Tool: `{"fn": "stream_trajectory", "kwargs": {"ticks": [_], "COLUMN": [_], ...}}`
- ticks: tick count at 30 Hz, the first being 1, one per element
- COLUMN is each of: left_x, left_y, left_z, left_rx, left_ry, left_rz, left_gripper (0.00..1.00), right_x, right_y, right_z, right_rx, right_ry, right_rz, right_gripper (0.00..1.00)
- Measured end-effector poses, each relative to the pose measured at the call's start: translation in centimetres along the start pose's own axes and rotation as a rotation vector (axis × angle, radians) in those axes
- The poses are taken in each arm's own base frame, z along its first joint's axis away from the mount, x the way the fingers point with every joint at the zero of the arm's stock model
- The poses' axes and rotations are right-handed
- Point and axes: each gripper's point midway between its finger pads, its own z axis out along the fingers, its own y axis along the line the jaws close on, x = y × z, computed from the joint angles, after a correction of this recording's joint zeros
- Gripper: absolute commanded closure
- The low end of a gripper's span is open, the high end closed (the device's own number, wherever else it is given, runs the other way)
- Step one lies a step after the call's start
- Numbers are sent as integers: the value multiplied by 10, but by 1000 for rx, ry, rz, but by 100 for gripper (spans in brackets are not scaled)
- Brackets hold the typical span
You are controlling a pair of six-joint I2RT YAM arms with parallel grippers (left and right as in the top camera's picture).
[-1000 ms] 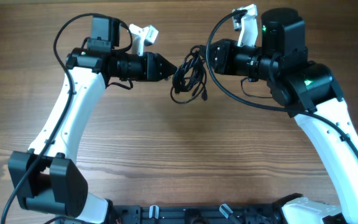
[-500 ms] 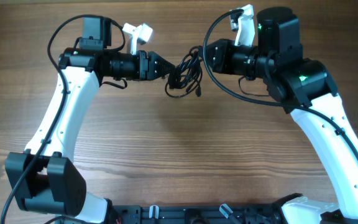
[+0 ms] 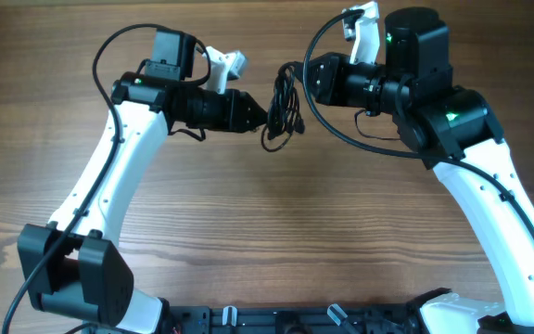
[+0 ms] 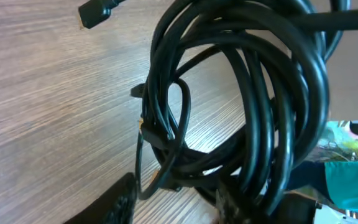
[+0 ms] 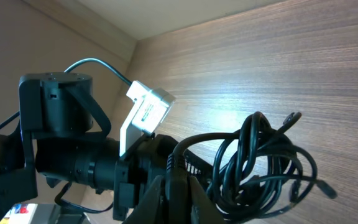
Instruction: Untangle cables
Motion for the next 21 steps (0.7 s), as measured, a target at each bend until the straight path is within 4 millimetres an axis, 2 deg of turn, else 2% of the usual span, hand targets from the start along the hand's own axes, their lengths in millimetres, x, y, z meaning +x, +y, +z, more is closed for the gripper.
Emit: {"fn": "stream_trajectory", "kwargs": {"ticks": [3,5,12,17,21], "left_x": [-15,-18,-15,-7,1], "left_y": [-1,1,-2,-11,-17], "left_z": [-9,-15,-21,-11,4], "left_rx": [49,75,122,116,70], "left_ry": [-59,-74,-63,-26,10], "left_rz": [20,10,-24,-11,21], "left_gripper": [44,44,46,48,49], "right_x": [2,3,3,0,5], "right_y": [-2,-2,-2,-10,-25], "right_z": [0,0,0,2,20], "right_rx": [6,8,10,43,75], "right_ry": [9,11,11,-4,29], "right_rz": [6,8,27,88,167], "right_gripper": [96,96,96,96,96]}}
